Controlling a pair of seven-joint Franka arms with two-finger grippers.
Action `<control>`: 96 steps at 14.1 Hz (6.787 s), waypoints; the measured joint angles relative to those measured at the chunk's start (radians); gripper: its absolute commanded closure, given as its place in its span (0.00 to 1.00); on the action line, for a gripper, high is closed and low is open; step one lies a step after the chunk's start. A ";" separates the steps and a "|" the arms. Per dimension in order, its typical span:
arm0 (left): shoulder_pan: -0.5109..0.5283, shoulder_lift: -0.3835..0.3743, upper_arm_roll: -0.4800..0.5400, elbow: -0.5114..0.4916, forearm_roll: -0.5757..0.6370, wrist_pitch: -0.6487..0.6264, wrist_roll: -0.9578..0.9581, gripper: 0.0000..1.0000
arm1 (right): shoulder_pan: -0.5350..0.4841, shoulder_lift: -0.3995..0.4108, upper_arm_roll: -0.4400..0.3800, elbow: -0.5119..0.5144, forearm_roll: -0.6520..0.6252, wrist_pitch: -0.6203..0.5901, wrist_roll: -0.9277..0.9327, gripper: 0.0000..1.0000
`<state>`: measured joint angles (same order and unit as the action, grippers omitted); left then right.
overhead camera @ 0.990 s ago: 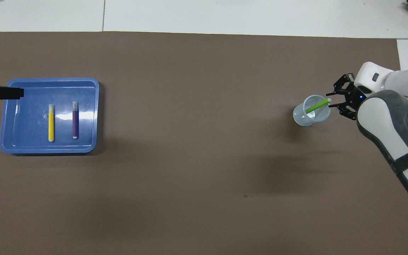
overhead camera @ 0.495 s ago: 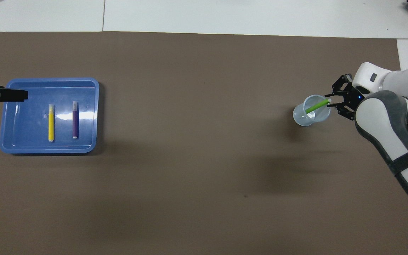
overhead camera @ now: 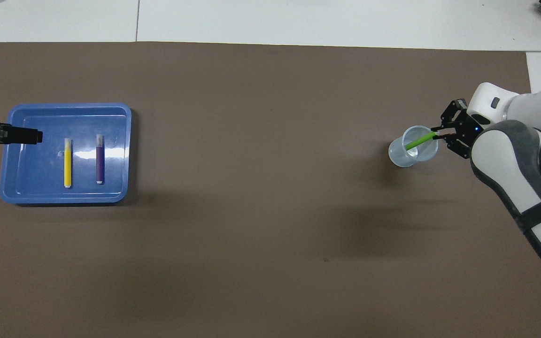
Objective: Right arm passes pens to left for tray arrangement
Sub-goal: 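Grasp the green pen in the cup with the right gripper, then lift the green pen from the cup with the right gripper, then carry the green pen with the right gripper while the left gripper approaches, then close the left gripper on the green pen held by the right gripper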
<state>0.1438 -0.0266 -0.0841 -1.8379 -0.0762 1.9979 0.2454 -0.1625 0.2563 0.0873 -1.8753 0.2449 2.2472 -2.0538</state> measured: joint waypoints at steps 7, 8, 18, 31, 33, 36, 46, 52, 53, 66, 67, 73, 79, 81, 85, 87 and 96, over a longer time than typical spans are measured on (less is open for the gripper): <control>-0.011 0.000 -0.009 -0.002 0.005 -0.118 -0.370 0.07 | 0.000 0.000 0.000 0.000 0.000 0.001 -0.026 1.00; -0.015 0.000 -0.011 -0.001 0.005 -0.128 -0.420 0.06 | 0.000 0.000 0.000 0.000 0.000 0.001 -0.027 1.00; -0.029 -0.002 -0.014 0.002 -0.182 -0.192 -0.730 0.03 | -0.006 -0.015 -0.004 0.004 -0.001 0.002 -0.039 1.00; -0.030 -0.020 -0.006 0.003 -0.406 -0.406 -1.095 0.04 | -0.012 -0.143 -0.006 0.032 -0.144 -0.155 0.036 1.00; -0.030 -0.023 -0.004 0.003 -0.434 -0.439 -1.138 0.05 | -0.009 -0.173 -0.004 0.039 -0.186 -0.166 0.064 1.00; -0.030 -0.026 -0.005 0.004 -0.526 -0.469 -1.288 0.05 | -0.007 -0.205 -0.003 0.059 -0.200 -0.189 0.075 1.00; -0.032 -0.028 -0.011 0.022 -0.621 -0.475 -1.462 0.04 | 0.000 -0.250 0.021 0.128 -0.310 -0.215 0.367 1.00; -0.035 -0.028 -0.029 0.031 -0.615 -0.447 -1.462 0.05 | 0.000 -0.252 0.039 0.166 -0.310 -0.361 0.734 1.00; -0.035 -0.028 -0.030 0.031 -0.615 -0.437 -1.462 0.05 | 0.000 -0.252 0.043 0.173 -0.310 -0.395 0.813 1.00; -0.150 -0.026 -0.037 0.019 -0.657 -0.187 -1.631 0.09 | 0.003 -0.281 0.127 0.198 -0.182 -0.636 1.448 1.00; -0.159 -0.025 -0.037 0.018 -0.657 -0.170 -1.644 0.09 | 0.002 -0.283 0.140 0.199 -0.169 -0.644 1.475 1.00; -0.207 -0.024 -0.038 0.012 -0.668 -0.092 -1.710 0.10 | 0.013 -0.301 0.315 0.202 -0.046 -0.655 1.986 1.00; -0.332 -0.022 -0.039 -0.008 -0.711 0.040 -1.821 0.13 | 0.011 -0.302 0.332 0.203 0.067 -0.603 2.204 1.00; -0.424 -0.021 -0.041 -0.016 -0.713 0.150 -1.900 0.14 | 0.032 -0.299 0.339 0.203 0.073 -0.559 2.204 1.00; -0.488 -0.019 -0.040 -0.039 -0.713 0.210 -1.935 0.13 | 0.121 -0.289 0.349 0.200 0.074 -0.490 2.223 1.00; -0.488 -0.019 -0.034 -0.042 -0.713 0.210 -1.934 0.13 | 0.126 -0.284 0.350 0.199 0.074 -0.487 2.219 1.00; -0.552 -0.045 -0.039 -0.163 -0.713 0.316 -1.815 0.13 | 0.175 -0.229 0.348 0.187 0.045 -0.407 1.976 1.00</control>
<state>-0.4079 -0.0720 -0.1228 -2.0011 -0.7888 2.3142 -1.5700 0.0123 0.0274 0.4351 -1.6884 0.2896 1.8404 -0.0781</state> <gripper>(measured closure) 0.123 0.824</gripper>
